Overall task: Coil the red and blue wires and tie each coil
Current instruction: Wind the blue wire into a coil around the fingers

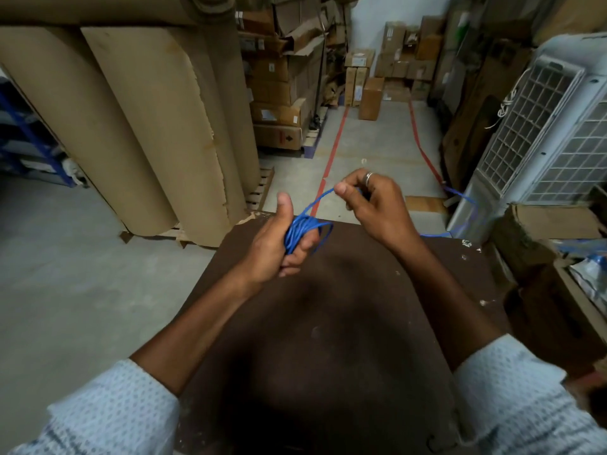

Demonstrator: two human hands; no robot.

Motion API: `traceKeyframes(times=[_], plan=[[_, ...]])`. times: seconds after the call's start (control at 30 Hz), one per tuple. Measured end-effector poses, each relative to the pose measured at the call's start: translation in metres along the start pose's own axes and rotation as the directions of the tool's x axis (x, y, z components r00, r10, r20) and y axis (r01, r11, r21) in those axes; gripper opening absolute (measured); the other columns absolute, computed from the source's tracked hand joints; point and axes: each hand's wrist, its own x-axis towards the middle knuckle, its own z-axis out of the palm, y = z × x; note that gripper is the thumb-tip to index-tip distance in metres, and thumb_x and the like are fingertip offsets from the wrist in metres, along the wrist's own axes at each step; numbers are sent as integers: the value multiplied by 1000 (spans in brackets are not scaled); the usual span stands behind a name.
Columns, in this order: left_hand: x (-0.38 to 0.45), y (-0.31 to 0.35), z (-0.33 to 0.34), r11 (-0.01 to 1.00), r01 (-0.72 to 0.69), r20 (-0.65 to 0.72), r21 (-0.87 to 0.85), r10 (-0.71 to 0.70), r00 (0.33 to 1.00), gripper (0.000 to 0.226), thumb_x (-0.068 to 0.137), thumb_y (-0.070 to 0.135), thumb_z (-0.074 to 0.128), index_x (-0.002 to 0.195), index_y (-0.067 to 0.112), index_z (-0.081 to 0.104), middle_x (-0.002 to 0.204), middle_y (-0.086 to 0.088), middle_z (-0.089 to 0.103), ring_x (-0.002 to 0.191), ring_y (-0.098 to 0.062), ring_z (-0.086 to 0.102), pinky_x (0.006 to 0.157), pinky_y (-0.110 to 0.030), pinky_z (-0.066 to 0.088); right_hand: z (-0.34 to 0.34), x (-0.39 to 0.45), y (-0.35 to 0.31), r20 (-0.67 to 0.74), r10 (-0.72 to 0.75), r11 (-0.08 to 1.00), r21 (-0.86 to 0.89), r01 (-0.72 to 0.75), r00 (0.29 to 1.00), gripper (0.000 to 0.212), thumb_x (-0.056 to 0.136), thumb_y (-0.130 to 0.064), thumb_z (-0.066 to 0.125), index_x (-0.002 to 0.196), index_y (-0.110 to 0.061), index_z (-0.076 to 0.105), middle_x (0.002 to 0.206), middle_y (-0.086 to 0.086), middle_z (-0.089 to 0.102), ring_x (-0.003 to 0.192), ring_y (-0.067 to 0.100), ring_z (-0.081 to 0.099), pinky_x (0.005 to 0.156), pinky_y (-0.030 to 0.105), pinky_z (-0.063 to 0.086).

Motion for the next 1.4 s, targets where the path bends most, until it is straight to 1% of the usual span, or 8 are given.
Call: traceKeyframes(times=[0.27,0.43,0.53,0.67,0.8,0.97,1.1,1.4], plan=[[11,37,-15,908,-197,-199,-370,130,971,69,99,66,13,56,23,46,38,7,25,29,-7,16,31,-22,10,78,-77,44,116,169,977,115,-182,979,40,103,-36,44,69,-23,61,54,-8,52,53,2,51,64,32,42],[23,32,-33,834,-327,-393,-445,146,908,62,101,64,14,72,20,48,44,5,32,33,-11,30,37,-23,23,96,-125,23,181,254,931,219,-291,950,39,103,-40,44,74,-22,63,51,-12,51,48,3,46,58,29,38],[36,13,-47,859,-346,-509,-377,120,852,58,103,60,15,81,18,48,51,4,40,39,-14,38,41,-25,30,84,-136,-11,236,109,972,178,-154,966,30,102,-39,44,92,-20,65,65,-21,59,60,0,55,65,26,43],[41,-16,-54,960,-259,-569,-107,154,808,55,105,53,18,84,15,52,53,4,49,42,-14,46,43,-25,37,51,-126,-59,340,45,984,148,-100,940,25,101,-33,53,91,-13,63,68,7,63,57,5,55,62,36,49],[29,-33,-48,988,-104,-471,115,146,870,57,105,53,16,86,15,54,58,1,53,49,-15,49,50,-28,42,17,-103,-84,364,-60,998,10,61,929,23,99,-30,58,88,-12,69,69,2,65,62,10,61,64,37,52],[8,-35,-26,970,-22,-126,243,54,991,81,94,68,3,72,12,58,47,-7,43,41,-23,39,48,-30,38,-18,-57,-83,221,-130,980,-121,160,966,17,93,-32,67,87,-18,74,68,-7,65,63,7,62,61,33,52],[-3,-24,-8,991,105,35,78,-108,994,82,95,64,-1,62,10,50,43,-2,28,35,-14,25,38,-22,26,-25,-28,-55,83,-46,997,-52,50,996,16,84,-34,78,83,-17,76,67,2,69,61,14,66,60,37,56],[-3,-6,-7,893,16,2,-450,-16,1000,63,101,53,22,56,18,48,34,5,26,26,-9,20,36,-28,6,32,-65,12,66,136,973,179,-146,988,21,90,-23,66,101,-10,79,95,7,78,93,25,74,88,50,56]])
